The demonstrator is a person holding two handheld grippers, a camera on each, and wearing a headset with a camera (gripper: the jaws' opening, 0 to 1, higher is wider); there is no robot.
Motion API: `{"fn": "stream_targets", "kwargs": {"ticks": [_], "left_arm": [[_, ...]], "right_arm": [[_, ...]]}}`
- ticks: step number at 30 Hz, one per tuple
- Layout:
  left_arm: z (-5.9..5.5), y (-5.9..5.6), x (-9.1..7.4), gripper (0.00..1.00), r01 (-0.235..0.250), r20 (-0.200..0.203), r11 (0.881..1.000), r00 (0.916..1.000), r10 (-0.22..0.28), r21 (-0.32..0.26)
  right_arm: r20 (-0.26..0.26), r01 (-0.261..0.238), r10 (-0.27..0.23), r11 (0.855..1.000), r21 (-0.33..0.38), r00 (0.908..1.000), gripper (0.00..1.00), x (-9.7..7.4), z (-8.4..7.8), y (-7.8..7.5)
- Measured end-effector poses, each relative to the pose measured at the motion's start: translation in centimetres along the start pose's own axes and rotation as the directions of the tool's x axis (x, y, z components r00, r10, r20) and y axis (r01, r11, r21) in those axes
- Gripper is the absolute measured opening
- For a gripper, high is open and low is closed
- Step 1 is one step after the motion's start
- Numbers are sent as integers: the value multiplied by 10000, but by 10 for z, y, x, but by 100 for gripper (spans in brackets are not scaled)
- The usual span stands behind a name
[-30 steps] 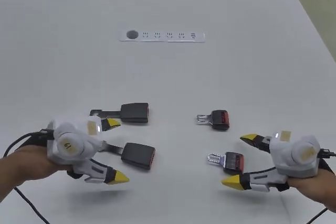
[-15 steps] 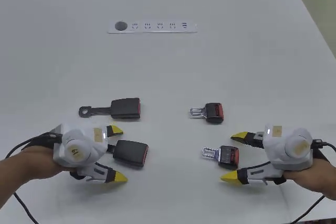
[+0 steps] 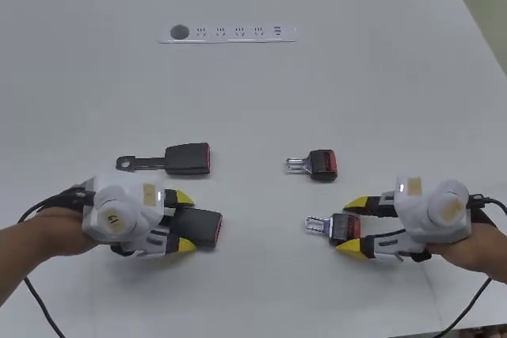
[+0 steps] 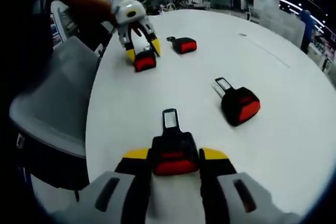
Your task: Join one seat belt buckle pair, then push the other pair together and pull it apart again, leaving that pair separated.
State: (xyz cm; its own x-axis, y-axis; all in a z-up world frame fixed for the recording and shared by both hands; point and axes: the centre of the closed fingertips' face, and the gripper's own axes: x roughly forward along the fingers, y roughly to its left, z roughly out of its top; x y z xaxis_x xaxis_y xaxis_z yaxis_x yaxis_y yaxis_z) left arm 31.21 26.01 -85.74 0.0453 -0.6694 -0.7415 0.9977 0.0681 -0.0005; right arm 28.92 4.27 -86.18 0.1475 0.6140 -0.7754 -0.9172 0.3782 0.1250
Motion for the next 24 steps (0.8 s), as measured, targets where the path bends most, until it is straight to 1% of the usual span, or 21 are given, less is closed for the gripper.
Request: {"fn": "stream_targets", "kwargs": {"ticks": [2, 6, 9, 11, 13, 15, 18, 19, 21, 24], "left_arm": [[-1, 0, -1, 37, 5, 61, 10000, 10000, -5, 26], [-1, 0, -3, 35, 56, -148, 9996, 9999, -52, 282], [-3, -1, -4, 35, -112, -96, 9998, 9999, 113, 136], [-4, 0, -5, 35, -249, -58, 9997, 9997, 249, -34], [-4, 0, -5, 35, -286, -63, 9996, 9996, 286, -64], [-4, 0, -5, 35, -294, -158, 9996, 9994, 294, -56], [-5, 0, -5, 35, -256, -184, 9997, 9995, 255, -42], [-6, 0, -5, 35, -238, -223, 9997, 9995, 238, -19], [-6, 1, -4, 35, -227, -265, 9997, 9994, 226, -48], [-6, 0, -4, 35, -234, -280, 9997, 9993, 233, -45]], "right_arm": [[-26, -120, 120, 9999, -53, 9999, 36, 0, 0, 1], [-213, -323, 317, 9991, -279, 9993, 35, -1, 0, 0], [-471, -454, 433, 9979, -456, 9980, 35, -2, 0, 1], [-533, -503, 482, 9980, -391, 9974, 35, -1, 0, 0], [-561, -491, 467, 9979, -428, 9973, 35, 0, 2, 0], [-540, -521, 502, 9981, -338, 9973, 35, 4, 7, 0], [-640, -542, 504, 9968, -595, 9967, 35, 14, 16, 0], [-634, -601, 562, 9963, -615, 9964, 34, 18, 21, 2], [-601, -770, 718, 9931, -880, 9956, 34, 24, 28, 6], [-522, -839, 792, 9920, -944, 9955, 34, 33, 41, 10]]}}
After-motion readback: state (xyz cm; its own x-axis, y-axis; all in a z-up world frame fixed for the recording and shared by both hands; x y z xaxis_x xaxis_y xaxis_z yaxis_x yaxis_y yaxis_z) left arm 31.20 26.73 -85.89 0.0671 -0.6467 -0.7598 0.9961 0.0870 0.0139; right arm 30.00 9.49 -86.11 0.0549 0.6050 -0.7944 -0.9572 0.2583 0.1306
